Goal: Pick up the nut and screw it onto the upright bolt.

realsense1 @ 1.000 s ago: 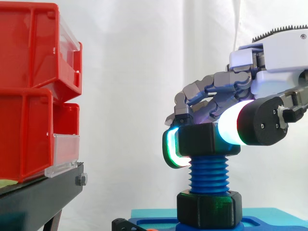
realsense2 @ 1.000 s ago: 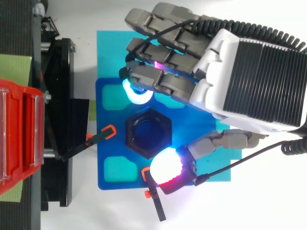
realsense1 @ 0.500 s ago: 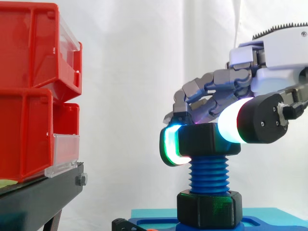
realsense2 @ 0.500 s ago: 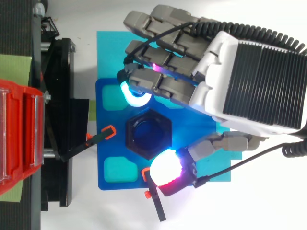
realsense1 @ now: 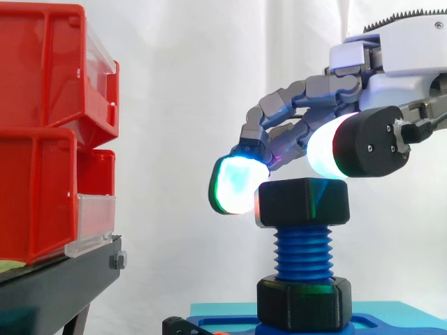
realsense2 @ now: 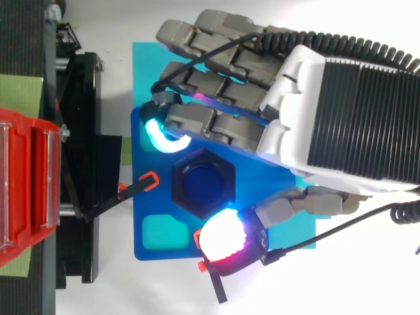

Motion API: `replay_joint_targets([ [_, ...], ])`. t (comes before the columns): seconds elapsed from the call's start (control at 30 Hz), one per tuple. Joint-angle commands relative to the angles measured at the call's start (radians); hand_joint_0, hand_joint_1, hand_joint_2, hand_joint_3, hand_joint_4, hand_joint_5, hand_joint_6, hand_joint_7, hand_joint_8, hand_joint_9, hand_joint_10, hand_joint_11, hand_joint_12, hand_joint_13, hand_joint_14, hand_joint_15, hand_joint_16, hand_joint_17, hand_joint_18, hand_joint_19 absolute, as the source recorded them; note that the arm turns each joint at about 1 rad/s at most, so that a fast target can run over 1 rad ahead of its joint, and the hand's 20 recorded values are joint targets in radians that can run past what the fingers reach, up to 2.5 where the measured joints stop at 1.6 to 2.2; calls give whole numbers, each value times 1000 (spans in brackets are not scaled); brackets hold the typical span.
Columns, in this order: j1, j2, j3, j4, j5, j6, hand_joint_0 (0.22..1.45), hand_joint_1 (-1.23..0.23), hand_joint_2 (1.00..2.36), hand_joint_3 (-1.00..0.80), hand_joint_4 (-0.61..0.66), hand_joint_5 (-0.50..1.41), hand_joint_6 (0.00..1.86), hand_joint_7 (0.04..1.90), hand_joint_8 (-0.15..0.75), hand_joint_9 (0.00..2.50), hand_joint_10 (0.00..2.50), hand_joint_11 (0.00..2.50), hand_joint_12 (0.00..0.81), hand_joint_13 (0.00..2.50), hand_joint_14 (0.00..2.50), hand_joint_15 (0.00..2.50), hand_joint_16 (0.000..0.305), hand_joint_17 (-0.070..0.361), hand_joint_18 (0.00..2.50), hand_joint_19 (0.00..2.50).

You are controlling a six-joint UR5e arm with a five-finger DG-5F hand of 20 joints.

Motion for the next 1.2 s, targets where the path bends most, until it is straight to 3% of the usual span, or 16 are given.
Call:
replay_joint_targets([
  [0.0,0,0,7,0,-2,-2,399,-410,1000,-500,220,-220,502,687,298,340,0,0,414,274,0,0,60,135,144,0],
  [0.13,-5,0,34,-6,-20,0,397,-384,1000,-500,203,-228,501,640,280,281,0,0,411,207,0,0,60,135,42,0],
  [0.4,-10,0,37,4,-29,20,410,-235,1000,-500,182,-219,501,637,269,237,0,0,411,155,0,0,58,131,0,0],
  [0.57,12,-1,36,23,-25,48,434,-127,1000,-500,173,-194,502,726,261,228,0,0,403,141,0,0,56,125,0,0],
  [0.83,27,0,36,-5,-22,60,463,-107,1000,-500,230,-158,503,879,276,287,0,0,390,182,0,0,52,117,0,0],
  [1.17,33,-1,36,-23,-19,69,476,-132,1000,-500,271,-137,503,969,281,351,0,0,381,230,0,0,51,114,0,0],
])
